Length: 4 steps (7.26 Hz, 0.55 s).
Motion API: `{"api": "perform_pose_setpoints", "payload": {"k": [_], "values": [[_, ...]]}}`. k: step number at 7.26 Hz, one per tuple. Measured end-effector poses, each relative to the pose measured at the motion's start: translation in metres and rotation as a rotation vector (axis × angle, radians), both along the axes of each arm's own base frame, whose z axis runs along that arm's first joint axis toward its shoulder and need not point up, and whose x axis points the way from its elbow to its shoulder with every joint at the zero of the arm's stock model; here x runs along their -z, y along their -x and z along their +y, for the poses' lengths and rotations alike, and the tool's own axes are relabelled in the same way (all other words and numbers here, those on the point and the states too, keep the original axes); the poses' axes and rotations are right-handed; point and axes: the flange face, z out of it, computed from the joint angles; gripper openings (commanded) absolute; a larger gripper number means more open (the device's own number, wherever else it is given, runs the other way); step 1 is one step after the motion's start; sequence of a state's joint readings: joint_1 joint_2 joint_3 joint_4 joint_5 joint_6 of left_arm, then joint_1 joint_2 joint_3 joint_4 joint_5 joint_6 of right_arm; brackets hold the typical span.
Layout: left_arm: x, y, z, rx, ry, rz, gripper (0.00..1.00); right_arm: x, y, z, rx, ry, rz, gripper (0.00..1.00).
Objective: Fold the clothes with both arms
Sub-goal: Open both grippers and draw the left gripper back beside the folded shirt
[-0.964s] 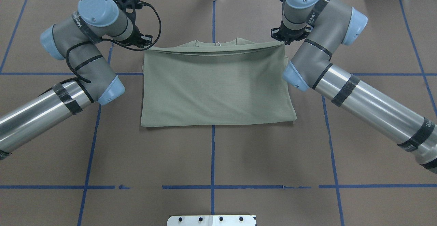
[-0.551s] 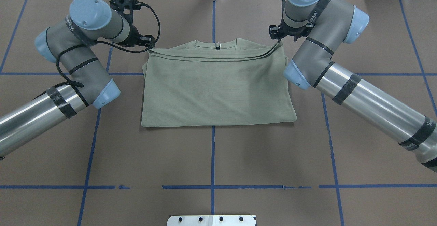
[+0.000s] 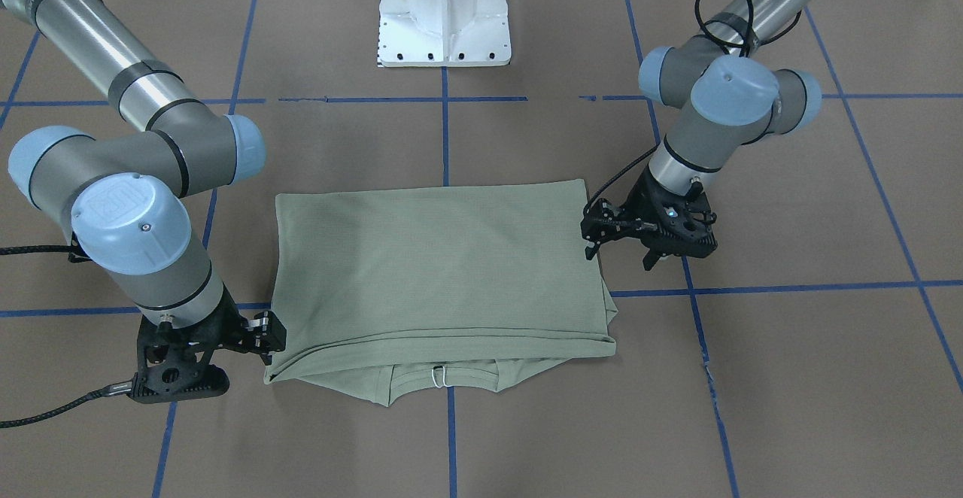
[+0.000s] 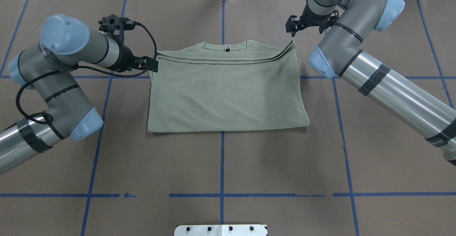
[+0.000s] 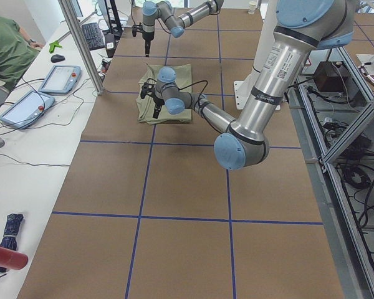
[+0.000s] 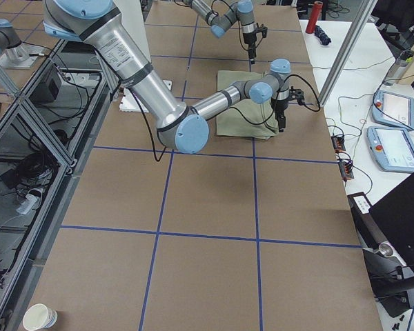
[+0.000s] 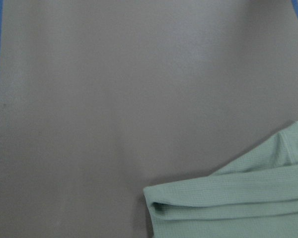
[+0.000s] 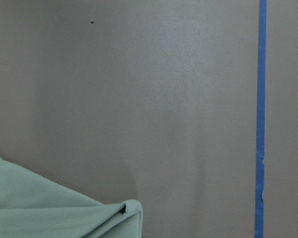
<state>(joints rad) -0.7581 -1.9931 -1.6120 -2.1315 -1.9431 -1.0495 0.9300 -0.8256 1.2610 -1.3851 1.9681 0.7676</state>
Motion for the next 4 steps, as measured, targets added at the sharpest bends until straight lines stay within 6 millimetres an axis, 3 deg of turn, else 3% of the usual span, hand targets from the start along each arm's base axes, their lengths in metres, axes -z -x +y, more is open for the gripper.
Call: {"api": "perform_pose_setpoints", "payload": {"k": [2,4], "values": [[-0.014,-0.019,0.068,0.017,0.091,0.074,0.65,0.001,-0.003,-0.001,0.003,0.0,-0.007,1.0],[-0.027,-0.048,0.109,0.082,0.181,0.136,0.6,0.001,-0.004,-0.002,0.002,0.0,-0.008,1.0]]}}
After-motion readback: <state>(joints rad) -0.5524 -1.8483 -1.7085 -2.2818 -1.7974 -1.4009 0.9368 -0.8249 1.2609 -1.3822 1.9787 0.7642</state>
